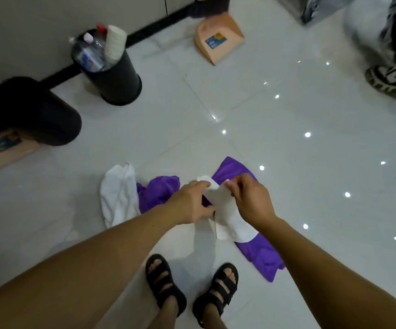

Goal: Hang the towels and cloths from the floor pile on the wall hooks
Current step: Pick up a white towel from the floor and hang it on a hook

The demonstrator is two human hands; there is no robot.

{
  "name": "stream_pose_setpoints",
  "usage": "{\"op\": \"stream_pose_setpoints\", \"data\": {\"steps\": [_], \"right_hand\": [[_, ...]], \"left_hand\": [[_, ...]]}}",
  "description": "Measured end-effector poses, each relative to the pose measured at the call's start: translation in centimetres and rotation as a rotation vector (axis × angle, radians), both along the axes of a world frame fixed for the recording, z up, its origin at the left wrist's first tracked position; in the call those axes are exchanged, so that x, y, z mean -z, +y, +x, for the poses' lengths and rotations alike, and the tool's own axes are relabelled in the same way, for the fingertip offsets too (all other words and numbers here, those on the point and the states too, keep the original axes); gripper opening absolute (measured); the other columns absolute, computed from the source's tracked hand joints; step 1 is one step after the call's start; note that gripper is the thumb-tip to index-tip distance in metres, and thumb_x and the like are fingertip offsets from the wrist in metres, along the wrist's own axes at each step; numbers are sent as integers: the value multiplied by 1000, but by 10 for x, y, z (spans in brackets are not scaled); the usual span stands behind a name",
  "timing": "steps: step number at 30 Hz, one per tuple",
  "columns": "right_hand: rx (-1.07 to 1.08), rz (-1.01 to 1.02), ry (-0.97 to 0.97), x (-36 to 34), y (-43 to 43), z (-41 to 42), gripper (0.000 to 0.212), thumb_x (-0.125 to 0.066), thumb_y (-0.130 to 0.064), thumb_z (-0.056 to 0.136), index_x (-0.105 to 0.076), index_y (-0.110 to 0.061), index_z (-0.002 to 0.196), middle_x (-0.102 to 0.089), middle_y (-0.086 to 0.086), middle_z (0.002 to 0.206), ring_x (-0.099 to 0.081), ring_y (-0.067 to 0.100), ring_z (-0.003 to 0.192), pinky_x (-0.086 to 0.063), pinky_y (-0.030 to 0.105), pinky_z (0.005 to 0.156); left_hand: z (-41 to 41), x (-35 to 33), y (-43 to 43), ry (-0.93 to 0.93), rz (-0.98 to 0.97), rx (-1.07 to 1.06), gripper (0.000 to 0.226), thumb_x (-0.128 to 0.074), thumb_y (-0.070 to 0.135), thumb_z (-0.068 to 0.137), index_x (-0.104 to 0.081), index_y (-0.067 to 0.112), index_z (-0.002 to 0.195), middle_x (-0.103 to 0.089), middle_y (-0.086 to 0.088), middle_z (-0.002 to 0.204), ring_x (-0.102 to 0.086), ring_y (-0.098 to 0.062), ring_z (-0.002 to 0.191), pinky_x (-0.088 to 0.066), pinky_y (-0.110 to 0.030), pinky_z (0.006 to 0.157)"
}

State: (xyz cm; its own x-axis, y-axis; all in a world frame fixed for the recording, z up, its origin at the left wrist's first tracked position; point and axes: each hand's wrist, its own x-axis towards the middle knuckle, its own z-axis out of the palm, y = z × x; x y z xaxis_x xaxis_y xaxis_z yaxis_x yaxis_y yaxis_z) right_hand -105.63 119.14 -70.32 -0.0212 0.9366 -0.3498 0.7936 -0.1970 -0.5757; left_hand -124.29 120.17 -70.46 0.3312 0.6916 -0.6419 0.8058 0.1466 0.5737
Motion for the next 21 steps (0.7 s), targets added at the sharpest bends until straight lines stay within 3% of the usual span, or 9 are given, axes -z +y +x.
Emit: {"op": "stream_pose_setpoints", "data": {"steps": [3, 5, 8, 10, 13, 17, 19, 21], "right_hand": [[-13, 45, 150, -83, 28, -28, 21, -46, -42, 98, -52, -23, 90, -57, -14, 73, -54, 1, 68, -36, 17, 60], [-7, 112, 224, -136, 44, -45, 20, -47, -39, 98, -52, -21, 91, -57, -13, 75, -54, 3, 70, -39, 24, 65], [-68, 267, 280, -210, 67, -73, 21, -52, -30, 98, -59, -12, 91, -56, -4, 96, -52, 11, 90, -42, 27, 80], [-40, 238, 375, -254, 79, -94, 28, -50, -33, 98, -59, -7, 95, -55, -3, 106, -53, 13, 100, -43, 28, 86], [83, 190, 565, -316, 90, -130, 45, -45, -44, 97, -55, -1, 87, -54, -2, 79, -50, 13, 73, -43, 36, 70], [165, 242, 791, -396, 103, -181, 35, -44, -41, 97, -47, -15, 74, -47, -1, 71, -44, 12, 69, -41, 39, 66], [110, 274, 747, -427, 111, -197, 36, -46, -46, 94, -49, -15, 76, -45, -1, 69, -42, 11, 68, -38, 36, 66], [-69, 243, 649, -451, 113, -204, 44, -52, -58, 87, -53, -16, 75, -50, -15, 62, -47, 1, 62, -39, 24, 62]], "left_hand": [[-11, -79, 22, -98, 96, -97, 56, -68, 37, 83, -47, 23, 133, -50, -1, 131, -50, -20, 118, -42, -36, 99], [-26, -130, 35, -142, 170, -169, 29, -62, 37, 87, -57, 16, 106, -59, -1, 104, -58, -22, 96, -48, -35, 80], [-59, -203, 53, -68, 229, -196, 24, -57, 38, 88, -51, 15, 89, -53, 4, 78, -55, -21, 76, -38, -30, 58], [-88, -251, 64, -37, 257, -192, 21, -61, 35, 83, -46, 20, 84, -52, 5, 77, -54, -21, 75, -37, -30, 58], [-135, -319, 71, 1, 290, -157, 25, -68, 31, 73, -47, 22, 83, -56, -1, 82, -57, -26, 78, -44, -34, 63], [-190, -383, 59, 61, 250, -111, 22, -70, 25, 71, -59, 21, 89, -64, -1, 88, -61, -21, 81, -51, -34, 68], [-214, -404, 51, 198, 237, -110, 16, -67, 30, 76, -63, 18, 86, -63, 1, 83, -61, -21, 80, -49, -33, 66], [-236, -430, 48, 268, 279, -194, 12, -62, 34, 80, -62, 21, 80, -62, 2, 80, -60, -20, 77, -46, -30, 62]]}}
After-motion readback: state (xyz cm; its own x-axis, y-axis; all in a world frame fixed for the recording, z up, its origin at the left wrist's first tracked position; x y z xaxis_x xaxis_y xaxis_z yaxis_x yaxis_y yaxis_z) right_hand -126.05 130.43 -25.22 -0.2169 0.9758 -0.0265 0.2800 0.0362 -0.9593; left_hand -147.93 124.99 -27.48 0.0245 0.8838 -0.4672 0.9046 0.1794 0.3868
